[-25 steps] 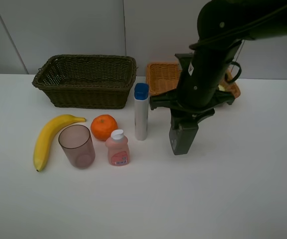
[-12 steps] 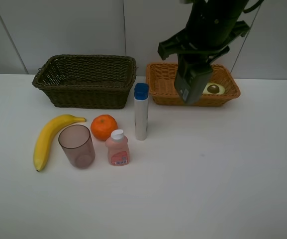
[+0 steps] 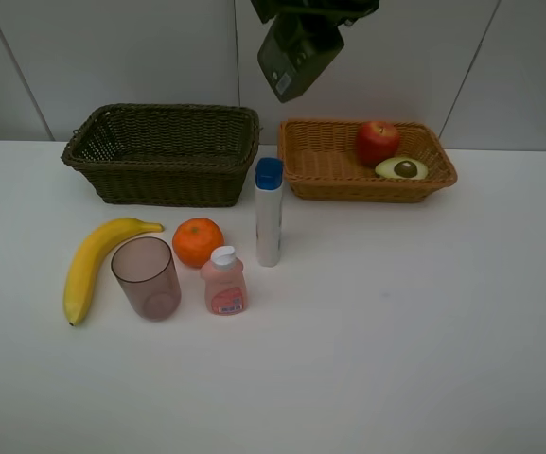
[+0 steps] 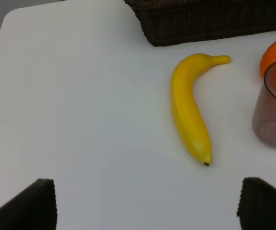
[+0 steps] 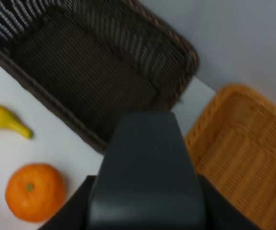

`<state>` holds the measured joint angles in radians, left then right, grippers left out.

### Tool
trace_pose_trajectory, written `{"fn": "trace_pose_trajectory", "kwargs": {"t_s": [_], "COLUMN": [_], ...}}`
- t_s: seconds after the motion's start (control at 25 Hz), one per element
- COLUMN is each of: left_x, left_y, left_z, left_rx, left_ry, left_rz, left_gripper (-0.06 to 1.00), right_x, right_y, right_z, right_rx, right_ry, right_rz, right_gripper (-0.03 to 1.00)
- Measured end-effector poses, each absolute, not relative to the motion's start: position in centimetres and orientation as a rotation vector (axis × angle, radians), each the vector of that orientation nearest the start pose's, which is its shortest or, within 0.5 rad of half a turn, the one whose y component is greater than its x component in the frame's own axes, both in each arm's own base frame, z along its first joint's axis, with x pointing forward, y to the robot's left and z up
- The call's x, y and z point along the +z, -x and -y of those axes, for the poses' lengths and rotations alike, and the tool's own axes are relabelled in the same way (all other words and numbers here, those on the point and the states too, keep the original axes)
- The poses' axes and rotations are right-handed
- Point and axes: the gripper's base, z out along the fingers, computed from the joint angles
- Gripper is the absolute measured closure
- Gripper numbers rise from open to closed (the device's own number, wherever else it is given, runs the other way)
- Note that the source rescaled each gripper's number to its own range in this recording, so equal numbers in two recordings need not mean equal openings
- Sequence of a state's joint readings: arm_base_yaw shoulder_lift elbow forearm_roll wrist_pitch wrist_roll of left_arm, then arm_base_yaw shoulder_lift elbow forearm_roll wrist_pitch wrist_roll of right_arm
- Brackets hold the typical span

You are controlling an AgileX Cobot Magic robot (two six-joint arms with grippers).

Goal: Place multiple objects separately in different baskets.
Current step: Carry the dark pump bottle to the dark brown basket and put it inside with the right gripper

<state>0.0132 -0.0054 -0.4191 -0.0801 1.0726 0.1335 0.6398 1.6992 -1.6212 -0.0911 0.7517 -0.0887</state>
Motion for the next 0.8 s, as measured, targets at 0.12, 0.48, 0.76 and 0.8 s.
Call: {"fn": "trace_pose_trajectory", "kwargs": {"t_s": [0.12, 0.48, 0.76, 0.8], "left_x": [25.4, 25.4, 25.4, 25.4], "left_y": [-0.2, -0.2, -0.2, -0.2], "left_z": [0.6, 0.6, 0.6, 0.6], "left_rx": [-0.011, -0.011, -0.011, -0.011], "left_ry": [-0.129, -0.129, -0.129, -0.129], "left_rz": [-2.125, -2.125, -2.125, -2.125], "left_gripper": [-0.06, -0.06, -0.06, -0.06], "right_x": [35.3, 29.9, 25.3, 24.8], "right_y": [-32.9, -36.7, -40.1, -40.6], "right_z": [-24.5, -27.9, -30.4, -30.7], "right_rx": [0.264, 0.332, 0.325, 0.325], "right_ry": [0.868, 0.87, 0.872, 0.871], "right_rz": [-2.055, -1.964, -1.98, -1.98], "right_gripper": [0.95, 0.95, 0.95, 0.95]}}
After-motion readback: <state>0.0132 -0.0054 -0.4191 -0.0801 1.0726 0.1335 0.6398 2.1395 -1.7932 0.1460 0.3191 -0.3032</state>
